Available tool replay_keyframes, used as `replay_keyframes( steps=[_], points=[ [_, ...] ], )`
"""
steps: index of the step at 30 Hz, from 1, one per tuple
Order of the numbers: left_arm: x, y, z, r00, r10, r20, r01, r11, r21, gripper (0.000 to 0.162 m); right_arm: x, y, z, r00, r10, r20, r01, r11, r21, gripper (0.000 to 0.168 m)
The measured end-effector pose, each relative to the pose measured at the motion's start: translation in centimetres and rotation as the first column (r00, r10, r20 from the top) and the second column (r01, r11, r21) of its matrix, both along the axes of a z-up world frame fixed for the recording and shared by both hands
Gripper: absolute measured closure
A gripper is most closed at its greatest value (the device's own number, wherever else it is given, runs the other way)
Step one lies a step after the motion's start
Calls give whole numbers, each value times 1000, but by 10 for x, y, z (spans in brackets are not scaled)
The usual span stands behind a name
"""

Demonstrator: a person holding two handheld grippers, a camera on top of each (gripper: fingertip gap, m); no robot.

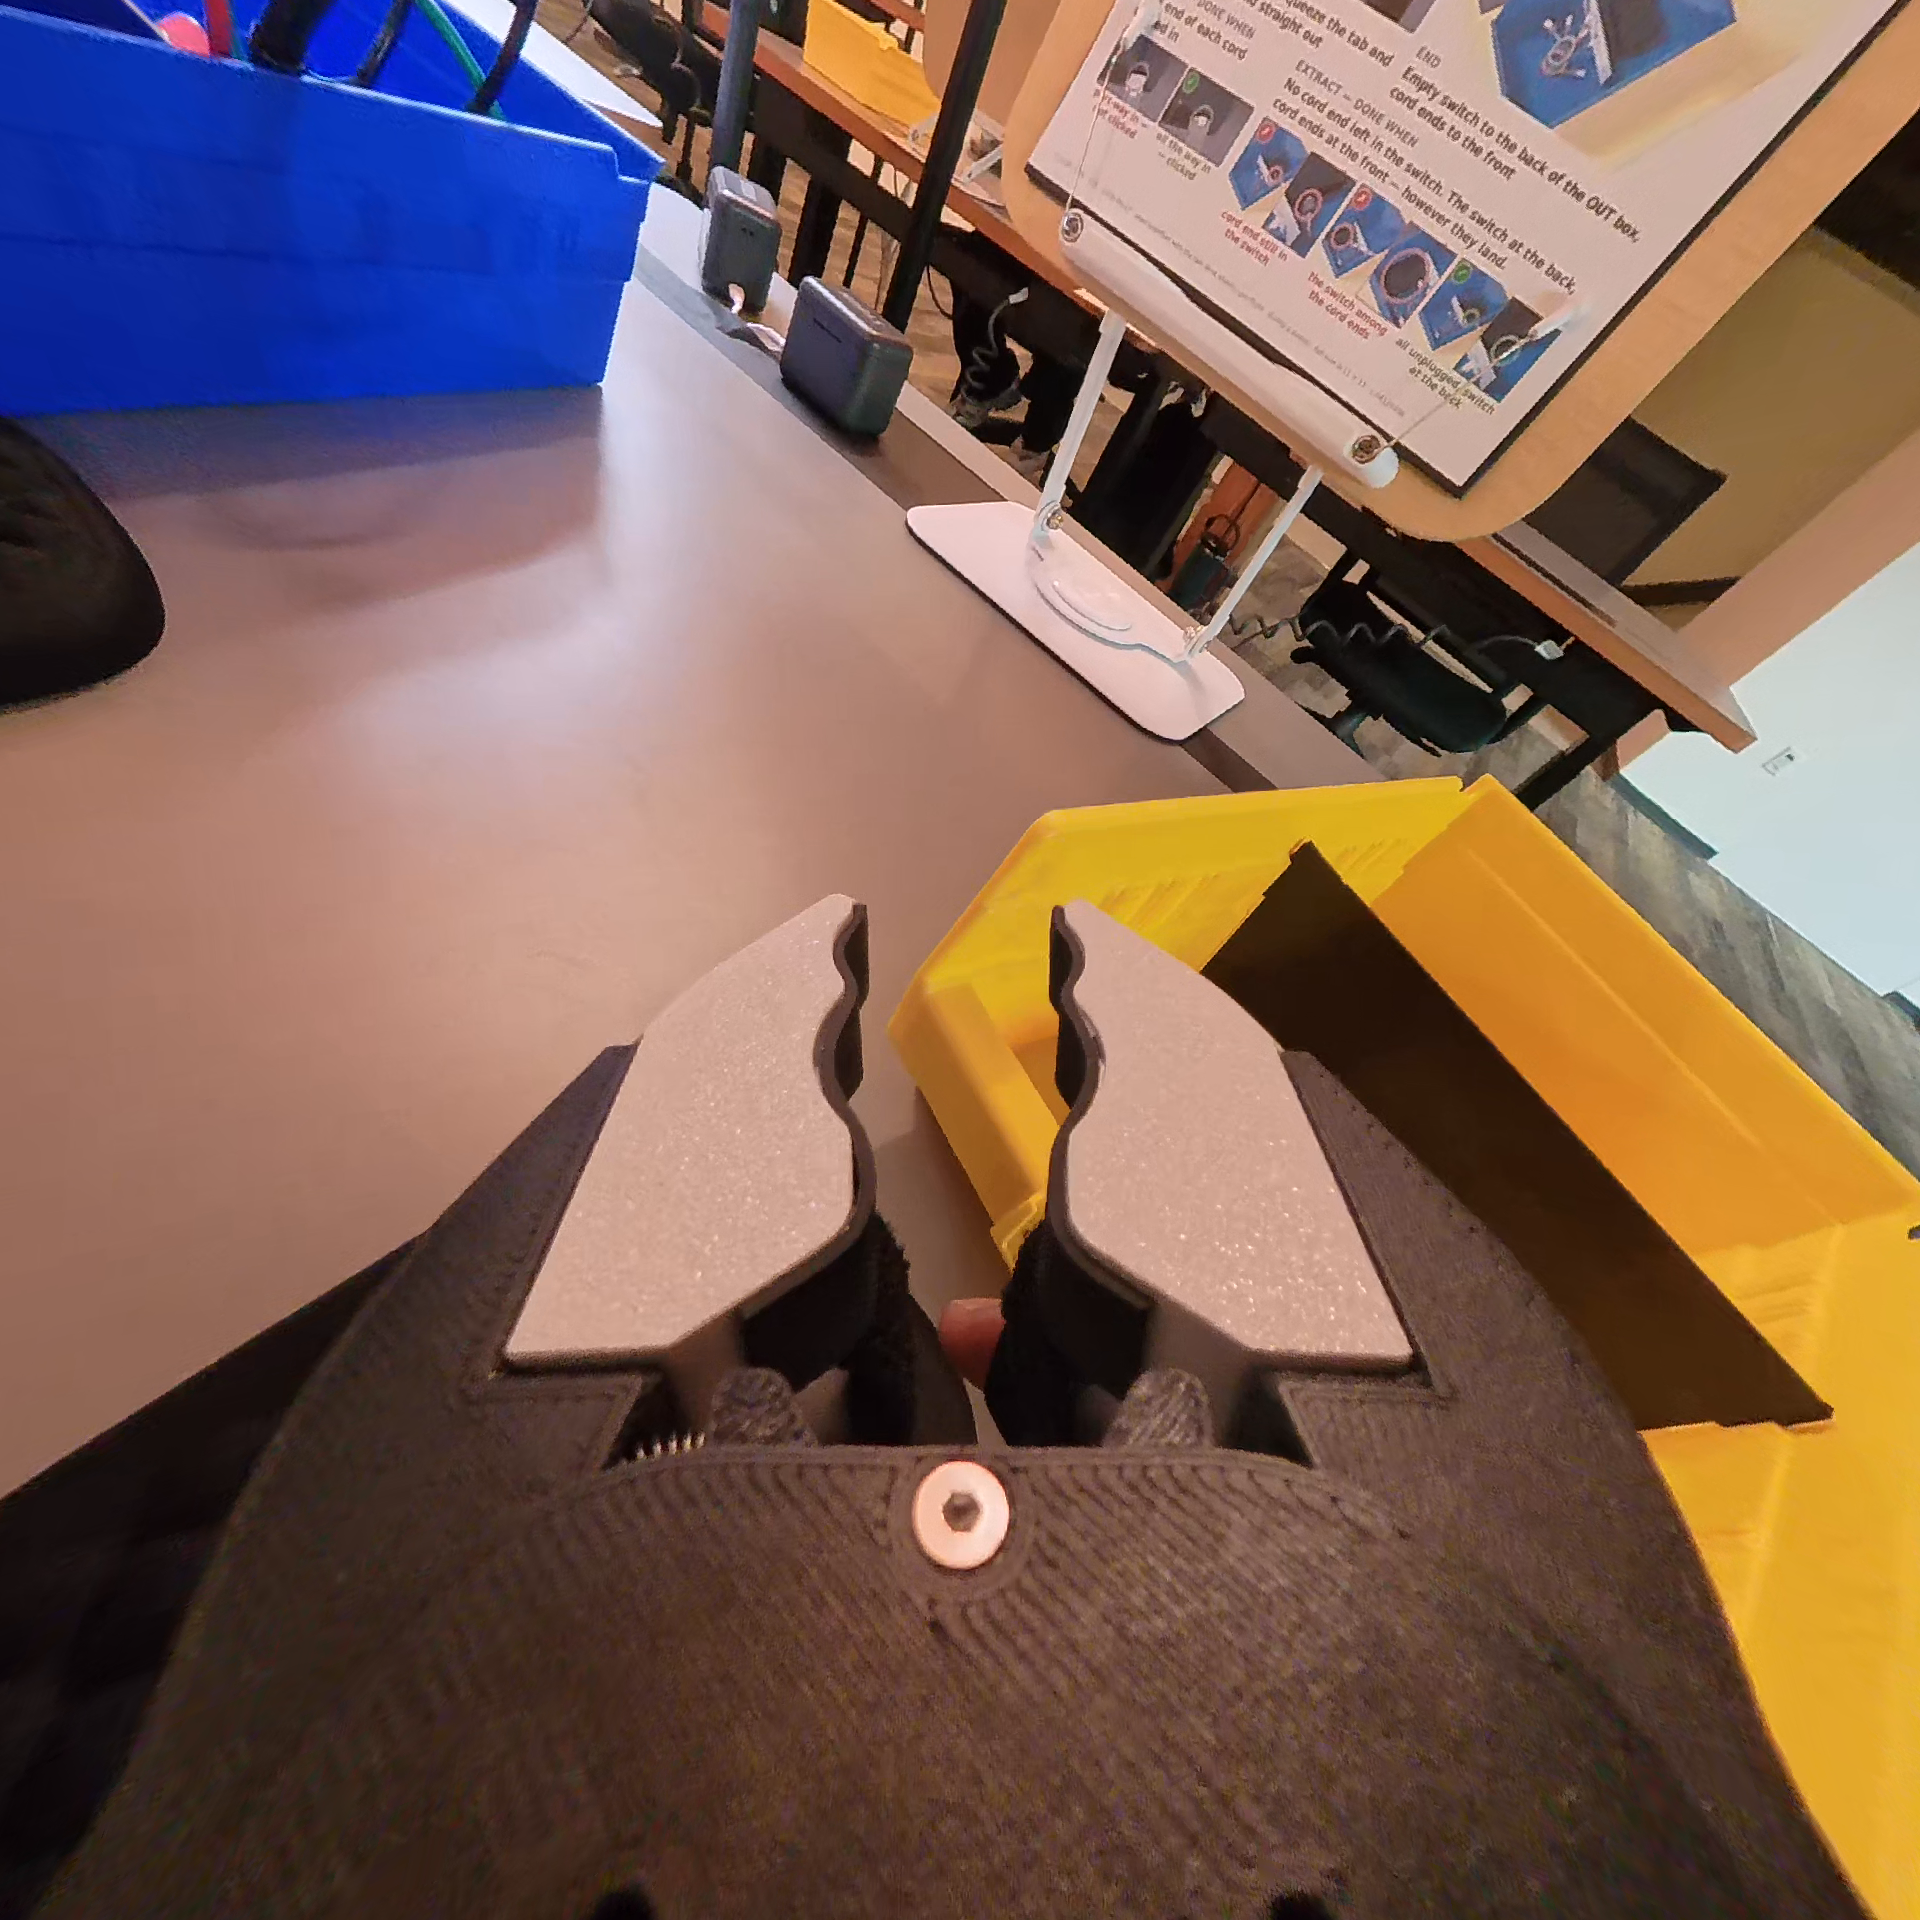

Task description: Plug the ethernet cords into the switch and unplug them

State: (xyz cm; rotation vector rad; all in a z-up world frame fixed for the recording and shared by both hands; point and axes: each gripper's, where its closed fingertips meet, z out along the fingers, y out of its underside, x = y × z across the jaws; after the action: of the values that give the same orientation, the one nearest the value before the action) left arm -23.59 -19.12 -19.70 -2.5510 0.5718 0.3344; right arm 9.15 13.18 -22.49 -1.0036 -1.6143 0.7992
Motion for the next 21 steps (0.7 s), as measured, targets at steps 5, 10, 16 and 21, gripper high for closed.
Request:
replay_keyframes(
  steps=[5, 10, 16, 21],
  points=[
    [-25, 1, -16, 970, 241, 39, -242, 970, 24, 108, -1, -4, -1, 1000, 10, 5, -10, 1000, 8, 135],
    [-31, 9, -30, 966, 257, -22, -257, 966, 18, 147, 2, -3, 0, 1000, 4, 16, -5, 999, 41, 135],
    [-37, 10, -10, 932, 362, -1, -361, 929, 84, 153, 6, 0, 3, 1000, -7, 2, 6, 999, 39, 135],
    [-40, 10, 43, 905, 425, -6, -410, 877, 251, 157, 6, -2, 3, 1000, -1, 0, 1, 999, 39, 135]
  ],
)
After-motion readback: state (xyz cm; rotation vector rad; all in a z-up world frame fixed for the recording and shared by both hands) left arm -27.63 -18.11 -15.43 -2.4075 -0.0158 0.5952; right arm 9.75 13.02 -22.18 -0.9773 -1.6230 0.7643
